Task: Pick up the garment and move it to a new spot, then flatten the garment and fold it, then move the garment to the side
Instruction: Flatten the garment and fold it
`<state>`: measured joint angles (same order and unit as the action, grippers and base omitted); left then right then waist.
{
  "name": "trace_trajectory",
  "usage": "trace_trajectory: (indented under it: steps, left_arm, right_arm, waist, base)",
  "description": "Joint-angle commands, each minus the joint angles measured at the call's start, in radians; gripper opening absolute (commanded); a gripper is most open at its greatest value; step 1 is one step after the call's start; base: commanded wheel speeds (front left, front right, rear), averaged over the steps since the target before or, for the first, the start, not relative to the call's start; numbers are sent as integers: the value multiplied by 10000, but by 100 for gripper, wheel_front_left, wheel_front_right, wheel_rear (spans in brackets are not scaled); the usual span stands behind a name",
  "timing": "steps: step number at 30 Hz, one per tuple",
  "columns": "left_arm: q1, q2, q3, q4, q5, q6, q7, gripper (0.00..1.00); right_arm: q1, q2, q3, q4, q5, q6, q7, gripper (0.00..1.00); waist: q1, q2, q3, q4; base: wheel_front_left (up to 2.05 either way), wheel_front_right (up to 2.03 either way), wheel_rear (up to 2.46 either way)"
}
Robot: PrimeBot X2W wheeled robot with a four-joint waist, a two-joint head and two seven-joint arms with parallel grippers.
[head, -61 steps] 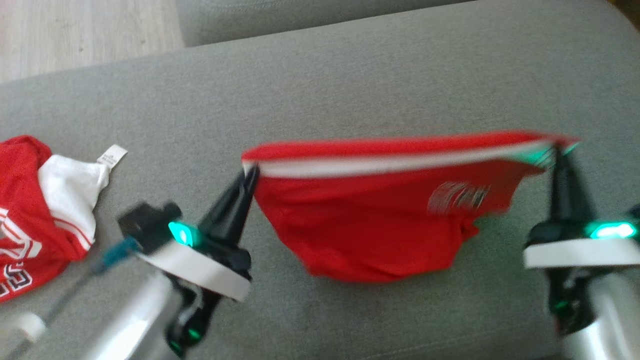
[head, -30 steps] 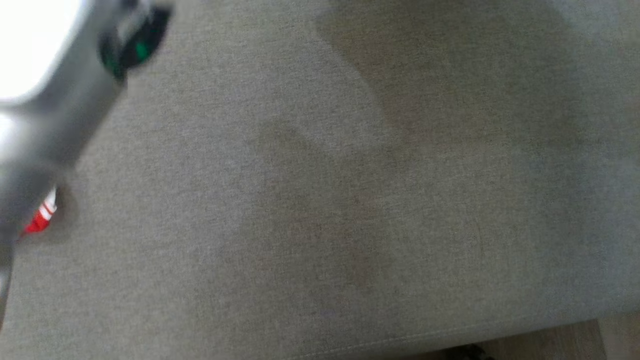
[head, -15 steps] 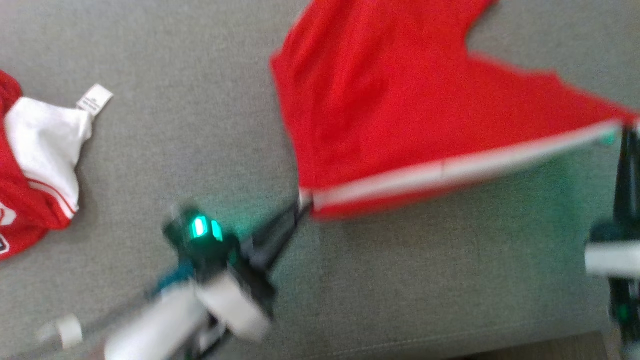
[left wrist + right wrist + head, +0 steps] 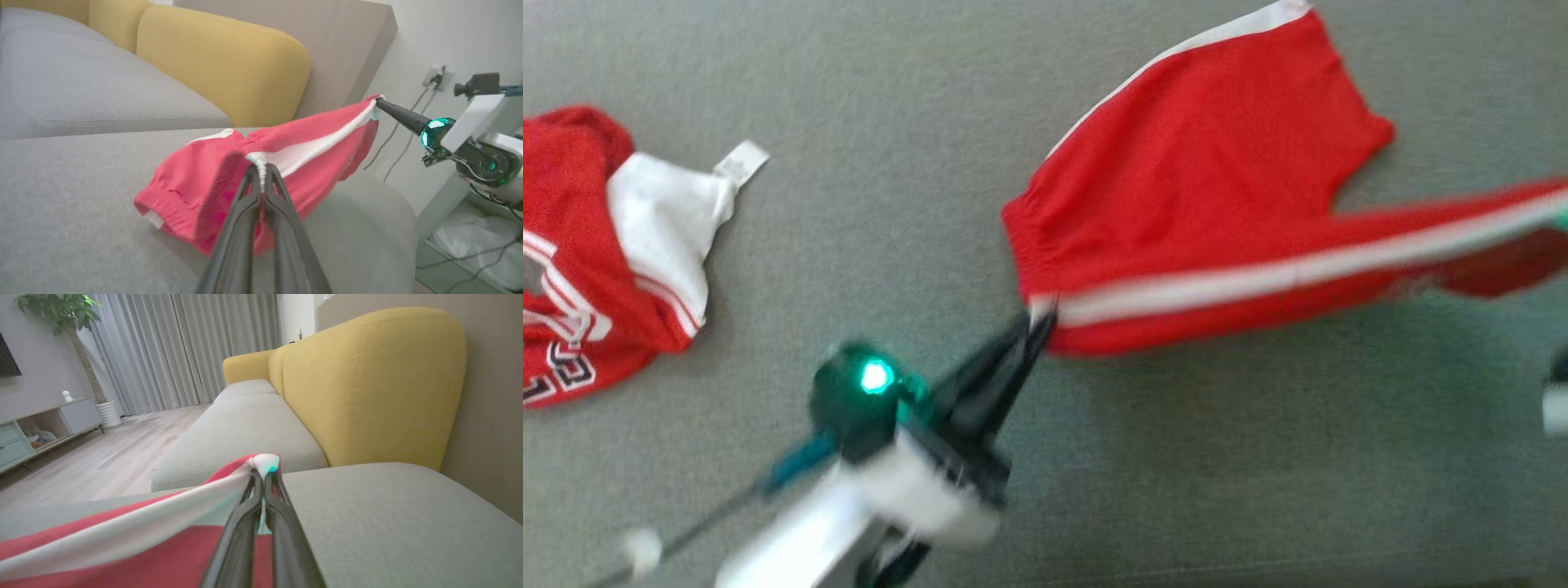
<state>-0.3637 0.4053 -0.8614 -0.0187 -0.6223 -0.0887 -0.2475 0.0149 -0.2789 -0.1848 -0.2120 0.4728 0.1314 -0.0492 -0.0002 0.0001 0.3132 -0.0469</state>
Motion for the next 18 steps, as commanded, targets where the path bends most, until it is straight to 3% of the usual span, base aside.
trace_trajectory:
  steps: [1, 8, 18]
  left_arm:
    - [-770, -75, 514, -89, -197, -37, 66, 0]
    - [-2609, -1313, 1086, 1654, -1455, -231, 486, 0]
    - [-4321, -2269, 1003, 3655, -2601, -399, 839, 0]
  right_arm:
    - [-703, -241, 106, -64, -103, -7, 157, 0]
    - [-4012, -784, 799, 2645, -733, -7, 722, 0]
    - [-7627, -1567, 2724, 6229, -771, -7, 569, 0]
  waist:
    - [2, -1, 326, 254]
    - [2, -1, 1468, 827]
    - [2, -1, 2575, 1436]
  base:
    - [0, 0, 0]
    - [0, 0, 0]
    - [0, 0, 0]
